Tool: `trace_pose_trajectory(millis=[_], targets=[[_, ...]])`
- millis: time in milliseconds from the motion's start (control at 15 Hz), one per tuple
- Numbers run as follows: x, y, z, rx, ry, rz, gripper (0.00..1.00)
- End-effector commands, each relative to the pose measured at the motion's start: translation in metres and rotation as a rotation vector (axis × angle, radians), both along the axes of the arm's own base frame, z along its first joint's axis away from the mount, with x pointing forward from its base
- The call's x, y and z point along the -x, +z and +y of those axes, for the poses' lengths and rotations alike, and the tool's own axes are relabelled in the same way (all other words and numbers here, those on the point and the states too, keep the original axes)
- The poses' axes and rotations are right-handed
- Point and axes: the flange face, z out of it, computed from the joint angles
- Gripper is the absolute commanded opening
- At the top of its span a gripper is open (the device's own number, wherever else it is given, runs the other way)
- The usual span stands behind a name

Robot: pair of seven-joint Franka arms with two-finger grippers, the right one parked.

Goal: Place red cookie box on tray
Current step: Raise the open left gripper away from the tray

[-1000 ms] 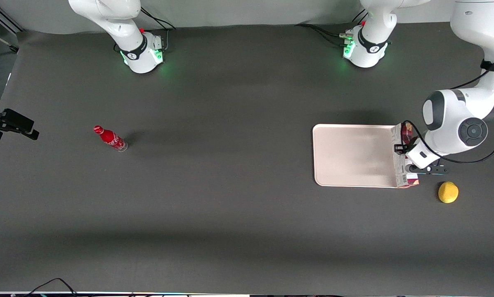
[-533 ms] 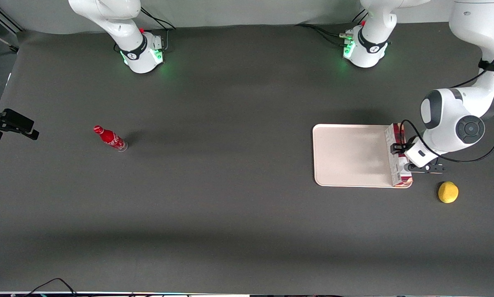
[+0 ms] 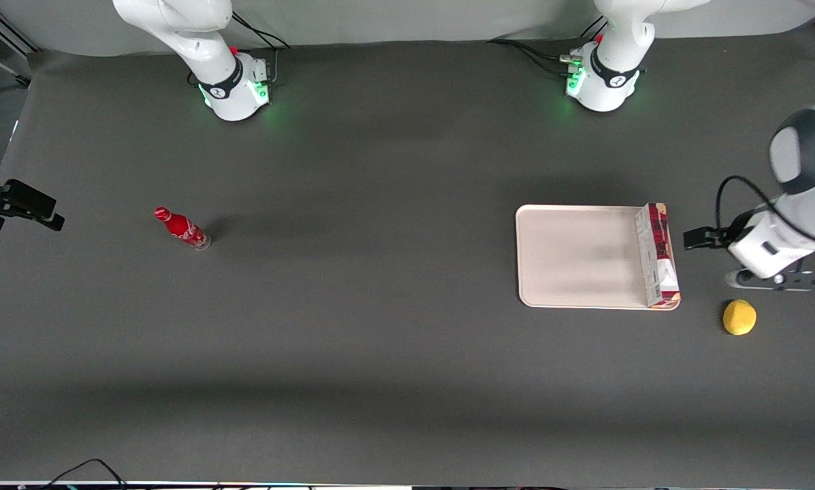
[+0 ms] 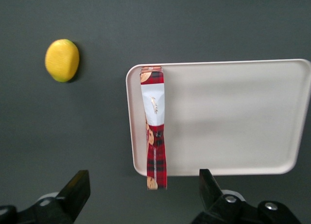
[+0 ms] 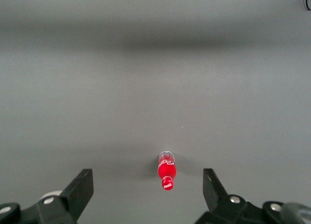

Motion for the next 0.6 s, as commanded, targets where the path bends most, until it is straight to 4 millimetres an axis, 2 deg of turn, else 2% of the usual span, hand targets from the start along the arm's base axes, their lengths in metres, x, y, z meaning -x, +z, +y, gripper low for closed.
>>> trace_pose_trajectory(millis=[0,133,200,400,533], targets=[[-0.006,0.098,-0.017,0.024,0.003,-0.012,1.0],[0.004,0.147,-0.022,0.031,-0.001,-0.025,1.0],[0.008,0.162,-0.027,0.032,-0.007,-0.04,1.0],[0.008,0.182,-0.027,0.023,-0.03,-0.075,1.0],[0.007,0.184,-0.027,0.02,-0.031,-0.079,1.0]])
